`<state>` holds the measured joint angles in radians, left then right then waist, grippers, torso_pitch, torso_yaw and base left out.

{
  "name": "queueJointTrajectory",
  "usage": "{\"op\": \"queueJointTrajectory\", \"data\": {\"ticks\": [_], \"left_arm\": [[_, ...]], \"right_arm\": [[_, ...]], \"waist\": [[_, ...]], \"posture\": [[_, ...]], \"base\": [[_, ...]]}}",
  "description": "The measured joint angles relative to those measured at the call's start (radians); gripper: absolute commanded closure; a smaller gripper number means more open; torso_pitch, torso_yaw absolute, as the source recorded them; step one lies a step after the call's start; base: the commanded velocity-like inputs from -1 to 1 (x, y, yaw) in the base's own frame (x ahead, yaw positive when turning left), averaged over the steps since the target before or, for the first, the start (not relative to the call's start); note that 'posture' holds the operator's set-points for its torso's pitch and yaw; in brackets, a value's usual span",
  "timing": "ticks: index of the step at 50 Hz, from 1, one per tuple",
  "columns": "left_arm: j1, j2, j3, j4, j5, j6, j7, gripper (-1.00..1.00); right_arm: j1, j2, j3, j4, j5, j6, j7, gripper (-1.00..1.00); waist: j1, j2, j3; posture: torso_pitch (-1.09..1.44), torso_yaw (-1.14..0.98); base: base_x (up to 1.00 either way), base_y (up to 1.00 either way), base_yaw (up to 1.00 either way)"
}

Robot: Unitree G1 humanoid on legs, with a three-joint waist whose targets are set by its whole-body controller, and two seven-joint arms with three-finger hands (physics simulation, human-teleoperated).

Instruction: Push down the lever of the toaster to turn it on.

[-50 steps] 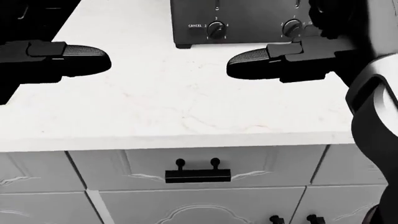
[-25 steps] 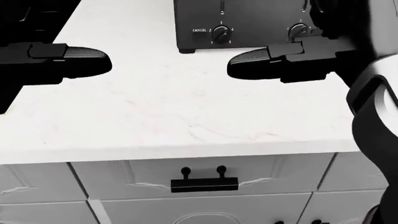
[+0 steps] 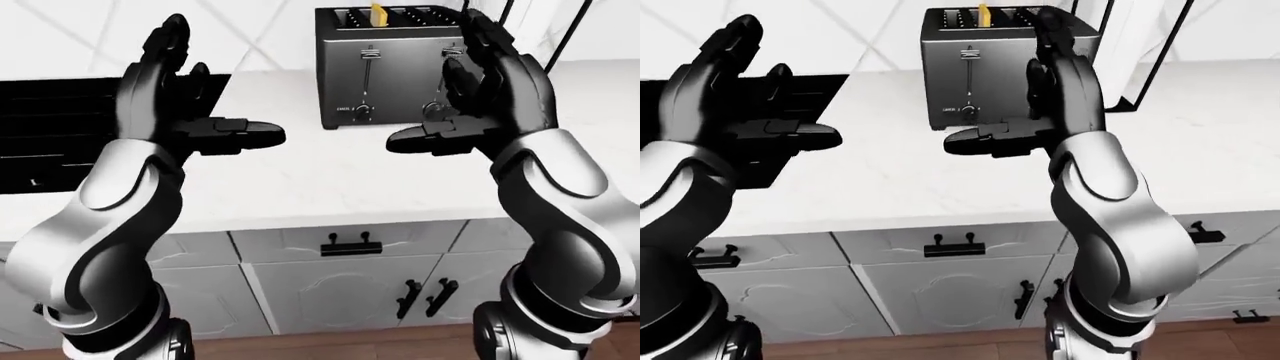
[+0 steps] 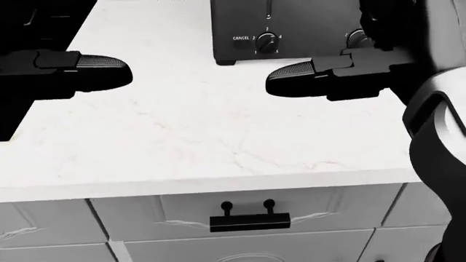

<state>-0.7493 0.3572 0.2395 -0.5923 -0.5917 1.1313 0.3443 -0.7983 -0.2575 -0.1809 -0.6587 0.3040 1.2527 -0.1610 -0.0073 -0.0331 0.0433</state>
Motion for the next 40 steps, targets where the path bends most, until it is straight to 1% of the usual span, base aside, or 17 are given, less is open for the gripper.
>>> {"op": "queueJointTrajectory", "data": {"ticks": [2, 5, 8, 13, 18, 21, 22, 23, 24, 26, 28, 32, 34, 35, 36, 37, 40], "left_arm": [[-0.005, 0.003, 0.004, 0.001, -0.003, 0.004, 0.000, -1.00], [-0.012, 0.007, 0.016, -0.011, -0.001, -0.002, 0.004, -1.00], [-0.015, 0.009, 0.018, -0.016, -0.001, -0.008, 0.007, -1.00], [0.002, 0.014, 0.032, 0.005, 0.009, 0.001, 0.015, -1.00], [-0.010, 0.016, 0.028, -0.010, 0.003, -0.003, 0.016, -1.00], [-0.011, 0.018, 0.028, -0.010, 0.002, -0.010, 0.014, -1.00], [-0.013, 0.014, 0.027, -0.010, 0.002, -0.011, 0.014, -1.00], [-0.009, 0.008, 0.021, -0.012, 0.000, -0.010, 0.015, -1.00], [-0.005, 0.006, 0.013, -0.010, -0.003, -0.006, 0.013, -1.00], [-0.004, 0.005, 0.003, -0.004, -0.012, 0.005, 0.009, -1.00], [-0.008, 0.007, 0.008, -0.006, -0.017, 0.010, 0.009, -1.00], [-0.012, 0.012, 0.018, -0.016, -0.012, -0.005, 0.011, -1.00], [-0.014, 0.013, 0.019, -0.016, -0.010, -0.009, 0.013, -1.00], [-0.015, 0.017, 0.022, -0.016, -0.010, -0.008, 0.014, -1.00], [-0.011, 0.017, 0.028, -0.015, -0.010, -0.006, 0.016, -1.00], [-0.003, 0.017, 0.032, -0.012, -0.008, -0.003, 0.019, -1.00], [0.000, 0.017, 0.031, 0.000, -0.002, 0.008, 0.025, -1.00]], "right_arm": [[-0.007, 0.001, 0.004, 0.005, -0.003, 0.002, 0.000, -1.00], [-0.014, 0.001, 0.005, -0.012, -0.001, -0.001, 0.003, -1.00], [-0.023, 0.001, 0.000, -0.019, 0.001, 0.001, 0.004, -1.00], [-0.013, 0.014, 0.028, -0.010, 0.013, 0.012, 0.011, -1.00], [-0.022, 0.009, 0.015, -0.017, 0.009, 0.004, 0.011, -1.00], [-0.027, 0.009, 0.012, -0.022, 0.007, -0.001, 0.009, -1.00], [-0.027, 0.006, 0.011, -0.022, 0.006, -0.002, 0.009, -1.00], [-0.021, 0.003, 0.006, -0.023, 0.005, -0.003, 0.008, -1.00], [-0.013, 0.004, 0.002, -0.020, 0.002, -0.001, 0.006, -1.00], [-0.005, 0.004, -0.001, -0.009, -0.004, 0.009, 0.002, -1.00], [-0.014, 0.005, 0.000, -0.007, -0.006, 0.017, 0.000, -1.00], [-0.023, 0.004, 0.003, -0.025, -0.001, 0.006, 0.003, -1.00], [-0.027, 0.003, 0.002, -0.022, 0.000, 0.003, 0.004, -1.00], [-0.029, 0.008, 0.004, -0.022, 0.000, 0.003, 0.003, -1.00], [-0.022, 0.013, 0.011, -0.023, 0.002, 0.003, 0.004, -1.00], [-0.015, 0.015, 0.019, -0.020, 0.005, 0.007, 0.007, -1.00], [-0.015, 0.013, 0.024, -0.012, 0.015, 0.020, 0.014, -1.00]], "waist": [[0.005, 0.015, -0.001], [0.006, 0.049, 0.005], [0.000, 0.104, 0.000], [0.013, 0.086, 0.004], [0.009, 0.038, 0.000], [0.013, -0.006, -0.004], [0.009, -0.011, -0.007], [0.002, 0.003, 0.001], [0.000, 0.006, 0.005], [0.000, 0.003, 0.002], [0.005, 0.015, 0.000], [0.004, 0.061, 0.006], [0.000, 0.100, 0.001], [0.003, 0.104, -0.003], [0.010, 0.093, 0.005], [0.012, 0.092, 0.009], [0.011, 0.079, 0.003]], "posture": [[0.00, 0.00], [0.00, 0.00], [0.00, 0.00], [0.00, 0.00], [0.00, 0.00], [0.00, 0.00], [0.00, 0.00], [0.00, 0.00], [0.00, 0.00], [0.00, 0.00], [0.00, 0.00], [0.00, 0.00], [0.00, 0.00], [0.00, 0.00], [0.00, 0.00], [0.00, 0.00], [0.00, 0.00]], "base": [[0.04, 0.08, 0.00], [0.03, 0.08, 0.00], [0.04, 0.08, 0.00], [0.03, 0.08, 0.00], [0.03, 0.08, 0.00], [0.04, 0.08, 0.00], [0.04, 0.08, 0.00], [0.04, 0.08, 0.00], [0.04, 0.07, 0.00], [0.04, 0.08, 0.00], [0.04, 0.07, 0.00], [0.04, 0.08, 0.00], [0.04, 0.08, 0.00], [0.05, 0.08, 0.00], [0.05, 0.07, 0.00], [0.04, 0.07, 0.00], [0.04, 0.08, 0.00]]}}
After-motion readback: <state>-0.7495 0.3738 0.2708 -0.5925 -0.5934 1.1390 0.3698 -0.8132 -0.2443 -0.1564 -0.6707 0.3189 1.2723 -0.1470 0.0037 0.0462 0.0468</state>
